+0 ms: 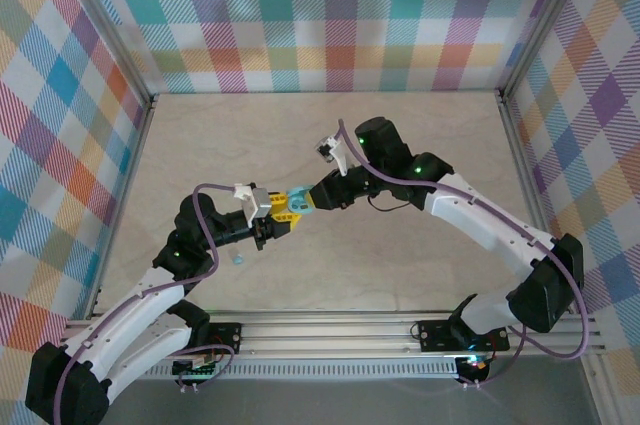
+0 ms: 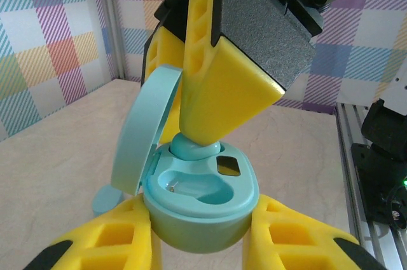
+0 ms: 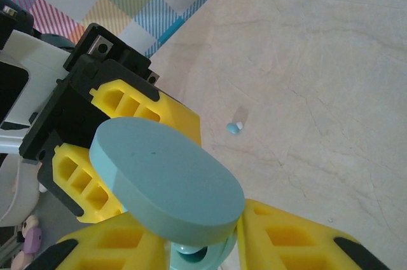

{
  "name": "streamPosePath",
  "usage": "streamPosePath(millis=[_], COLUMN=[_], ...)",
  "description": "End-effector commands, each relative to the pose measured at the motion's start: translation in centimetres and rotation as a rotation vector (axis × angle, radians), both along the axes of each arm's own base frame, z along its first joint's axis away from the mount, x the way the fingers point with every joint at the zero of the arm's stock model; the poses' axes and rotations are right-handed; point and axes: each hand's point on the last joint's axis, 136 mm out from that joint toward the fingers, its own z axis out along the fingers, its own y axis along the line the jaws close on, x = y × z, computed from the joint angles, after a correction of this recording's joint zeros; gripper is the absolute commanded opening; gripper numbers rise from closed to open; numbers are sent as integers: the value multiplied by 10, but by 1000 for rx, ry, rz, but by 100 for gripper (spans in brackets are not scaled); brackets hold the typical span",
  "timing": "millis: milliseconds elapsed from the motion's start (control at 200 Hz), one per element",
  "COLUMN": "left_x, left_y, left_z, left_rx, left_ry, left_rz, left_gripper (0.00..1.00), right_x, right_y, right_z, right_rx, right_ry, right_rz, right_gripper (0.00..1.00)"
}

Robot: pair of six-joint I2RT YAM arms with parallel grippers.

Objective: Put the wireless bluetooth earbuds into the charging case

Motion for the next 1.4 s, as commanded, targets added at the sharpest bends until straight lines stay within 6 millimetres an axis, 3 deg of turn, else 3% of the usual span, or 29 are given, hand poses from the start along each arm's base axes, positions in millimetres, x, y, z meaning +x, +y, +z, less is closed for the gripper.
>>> streamPosePath(millis=[0,195,455,610,740,935,1035,1185,1325,1400], left_x=[-5,-4,3,9,12,17,21,26,23,20], left_y=[-2,1,6,12,21,49,67,93,113,119], left_z=[30,27,16,8,6,5,4,0,1,4], left_rx=[-48,-46,-35,-14,3,29,53,56,39,35], left_ry=[-75,-76,-62,-32,-12,1,18,56,90,97], left_rz=[-24,1,61,118,182,354,458,605,705,727], left_gripper=[0,0,0,0,0,0,0,0,0,0], right_x=[4,8,9,15,30,48,47,45,37,30], right_y=[-3,-10,-21,-29,-38,-48,-34,1,54,92], right_z=[4,20,42,46,25,-30,-59,-92,-120,-139], right_rx=[-29,-11,46,64,22,-28,-10,-70,-74,-95], right_ry=[-42,-95,-122,-115,-53,115,208,246,279,282], right_rz=[-22,-73,-135,-201,-319,-491,-489,-447,-339,-254], right_gripper=[35,48,50,50,50,45,39,38,37,34])
